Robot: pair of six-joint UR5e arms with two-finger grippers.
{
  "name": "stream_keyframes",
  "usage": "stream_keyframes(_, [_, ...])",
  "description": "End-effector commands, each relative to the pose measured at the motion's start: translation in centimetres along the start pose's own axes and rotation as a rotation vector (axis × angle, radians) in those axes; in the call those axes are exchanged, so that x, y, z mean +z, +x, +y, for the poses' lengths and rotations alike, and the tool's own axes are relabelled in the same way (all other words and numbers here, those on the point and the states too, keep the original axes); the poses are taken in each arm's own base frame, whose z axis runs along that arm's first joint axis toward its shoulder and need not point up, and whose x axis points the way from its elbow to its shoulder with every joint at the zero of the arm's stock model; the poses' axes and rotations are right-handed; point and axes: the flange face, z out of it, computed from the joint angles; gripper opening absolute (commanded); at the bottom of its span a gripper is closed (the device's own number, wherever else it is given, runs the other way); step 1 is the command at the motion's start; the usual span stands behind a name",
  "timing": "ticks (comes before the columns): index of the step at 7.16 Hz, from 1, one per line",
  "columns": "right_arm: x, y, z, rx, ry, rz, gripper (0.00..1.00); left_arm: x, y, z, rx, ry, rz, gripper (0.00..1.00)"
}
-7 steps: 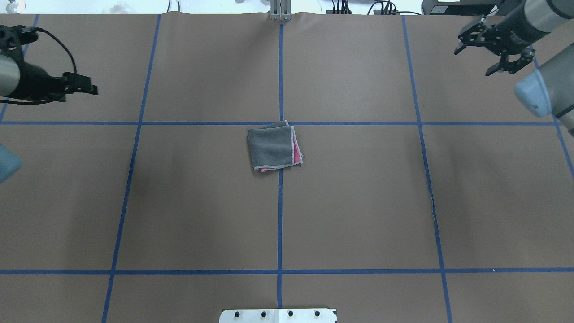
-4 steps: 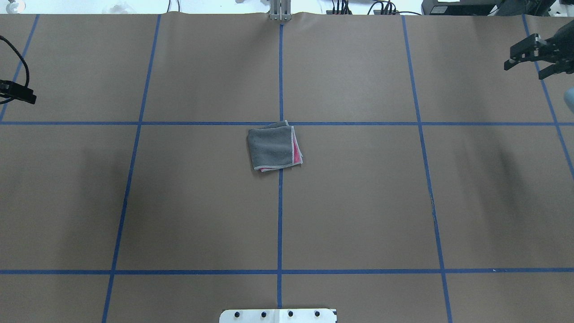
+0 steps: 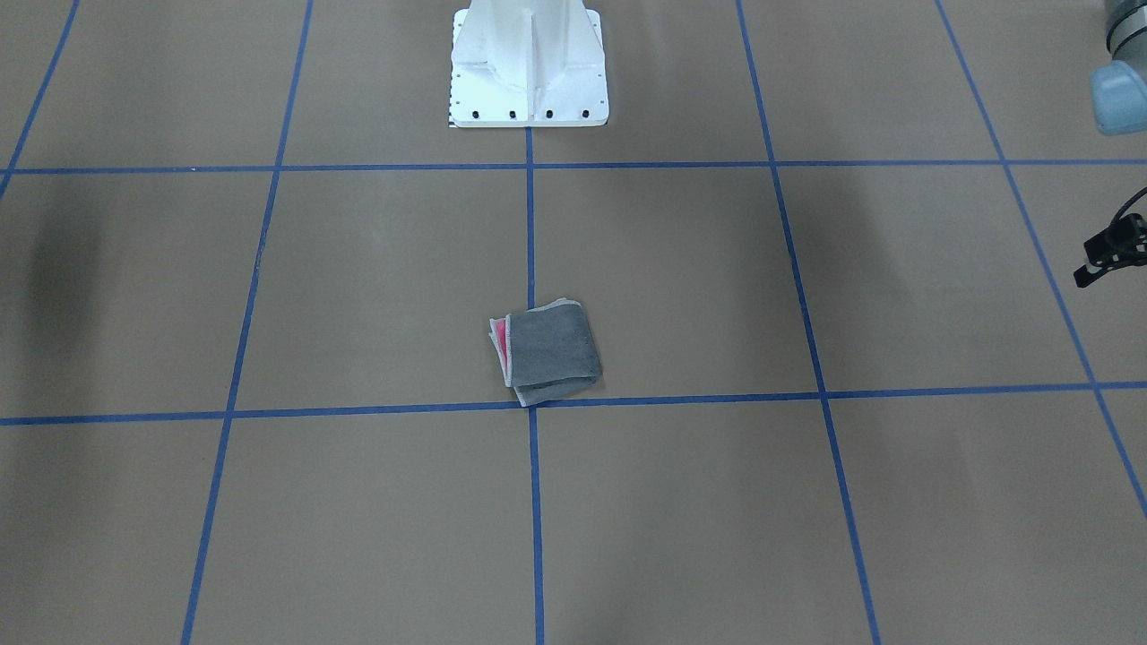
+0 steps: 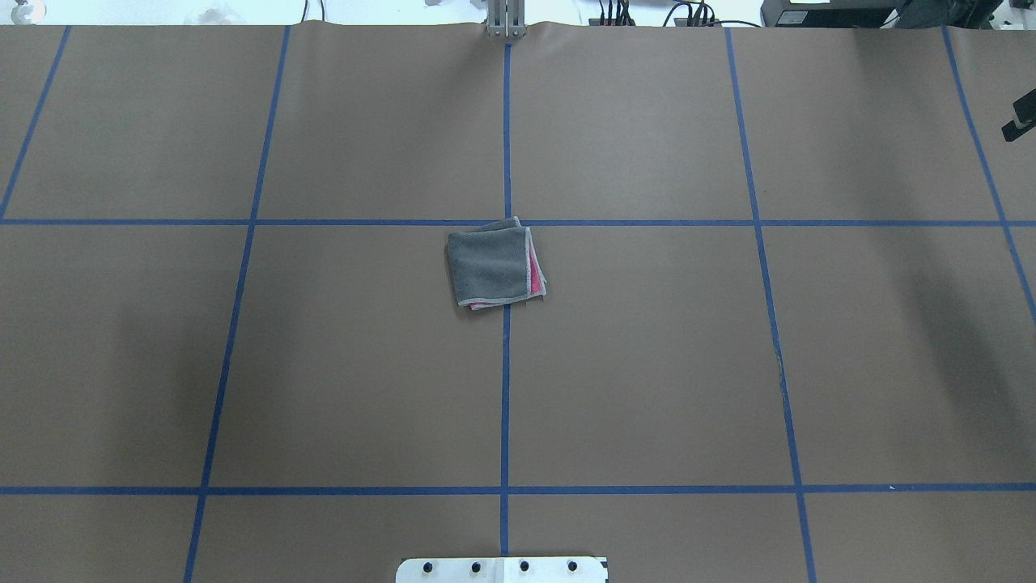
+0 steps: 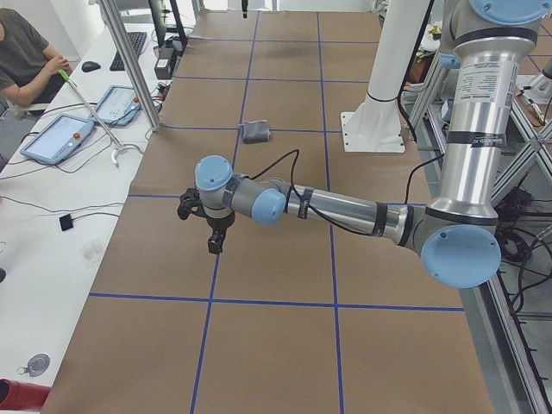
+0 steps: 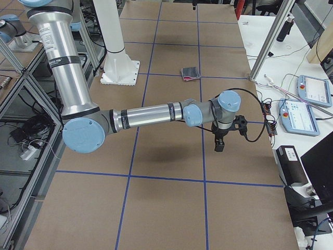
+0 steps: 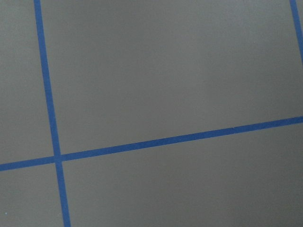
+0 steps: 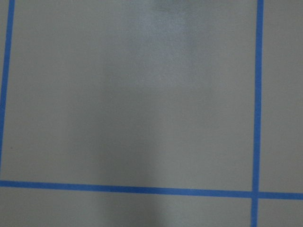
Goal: Fold towel twice with both arms
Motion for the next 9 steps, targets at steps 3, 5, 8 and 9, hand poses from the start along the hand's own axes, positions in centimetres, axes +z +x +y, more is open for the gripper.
stream_keyframes(3, [-0.1, 2.3, 4.6, -0.012, -0.028, -0.003, 1.00, 1.1, -5.7, 5.6, -0.025, -0.038, -0.004, 1.00])
stream_keyframes(5, [-0.1, 2.4, 4.8, -0.012, -0.028, -0.003, 1.00, 0.2, -4.5, 4.6, -0.036, -0.020, 0.002, 1.00])
stream_keyframes(8, [0.4, 2.7, 5.1, -0.011, -0.031, -0.001, 1.00, 0.1, -4.5, 4.5, -0.036, -0.017, -0.001, 1.00])
stream_keyframes(9, [-0.1, 2.2, 4.9, -0.018, -0.023, -0.007, 1.00, 0.3, -4.7, 4.6, -0.039, -0.020, -0.001, 1.00])
